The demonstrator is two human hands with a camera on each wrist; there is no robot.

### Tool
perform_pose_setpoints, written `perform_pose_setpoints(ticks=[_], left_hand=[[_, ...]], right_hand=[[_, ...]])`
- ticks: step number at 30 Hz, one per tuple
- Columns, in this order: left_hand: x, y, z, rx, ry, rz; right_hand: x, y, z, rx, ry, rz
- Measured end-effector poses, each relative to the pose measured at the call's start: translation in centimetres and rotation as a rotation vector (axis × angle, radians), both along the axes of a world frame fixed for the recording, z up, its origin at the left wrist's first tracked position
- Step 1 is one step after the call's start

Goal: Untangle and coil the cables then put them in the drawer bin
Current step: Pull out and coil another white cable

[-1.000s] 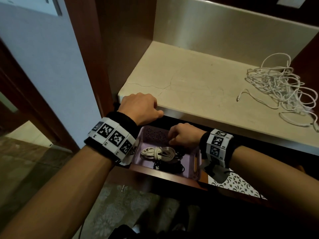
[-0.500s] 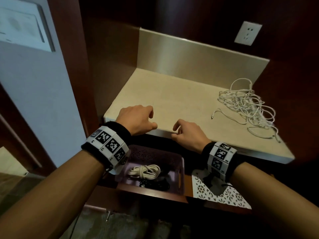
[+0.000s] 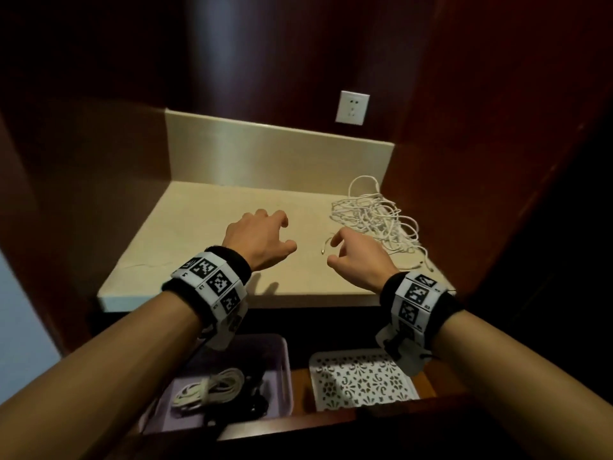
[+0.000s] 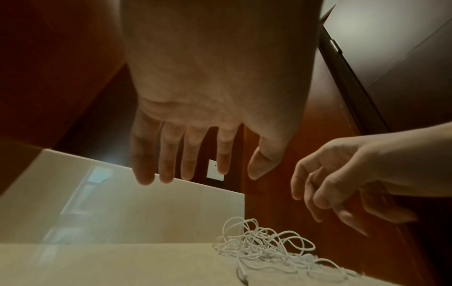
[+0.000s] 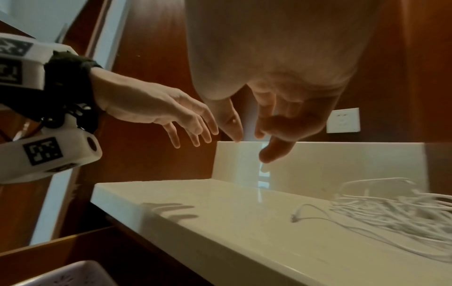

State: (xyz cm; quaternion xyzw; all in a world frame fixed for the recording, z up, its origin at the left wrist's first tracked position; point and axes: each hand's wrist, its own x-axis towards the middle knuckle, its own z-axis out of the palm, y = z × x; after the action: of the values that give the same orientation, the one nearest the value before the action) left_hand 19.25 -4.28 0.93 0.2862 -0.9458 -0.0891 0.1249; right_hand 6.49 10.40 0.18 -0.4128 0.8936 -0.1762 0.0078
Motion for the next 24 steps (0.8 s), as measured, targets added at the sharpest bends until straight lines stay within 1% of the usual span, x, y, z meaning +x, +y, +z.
perform_pose_setpoints(ticks=[4, 9, 16, 19, 22, 24], left_hand=[[-2.5, 0.6, 0.2, 0.001, 0.002, -0.031], [-6.1, 1.3, 0.6, -0.002, -0.002, -0.046], [-10.0, 0.3, 0.4, -0.005, -0.072, -0.005], [-11.4, -0.2, 0.1, -0.002, -0.103, 0.023], [-12.7, -0.6, -0.4, 0.002, -0.137, 0.052], [-13.4, -0.8, -0.7, 0.001, -0.159, 0.067]], right_hand=[[-2.0, 1.7, 0.3, 0.027, 0.001, -0.04], [-5.0, 2.0, 0.4, 0.042, -0.012, -0.062], [-10.2, 0.7, 0.2, 0.039, -0.049, -0.079], [-12.3, -0.4, -0.2, 0.061, -0.063, -0.056], [-14.2, -1.5, -0.8, 0.1, -0.054, -0.024], [-15.3, -2.1, -1.6, 0.162, -0.045, -0.005]])
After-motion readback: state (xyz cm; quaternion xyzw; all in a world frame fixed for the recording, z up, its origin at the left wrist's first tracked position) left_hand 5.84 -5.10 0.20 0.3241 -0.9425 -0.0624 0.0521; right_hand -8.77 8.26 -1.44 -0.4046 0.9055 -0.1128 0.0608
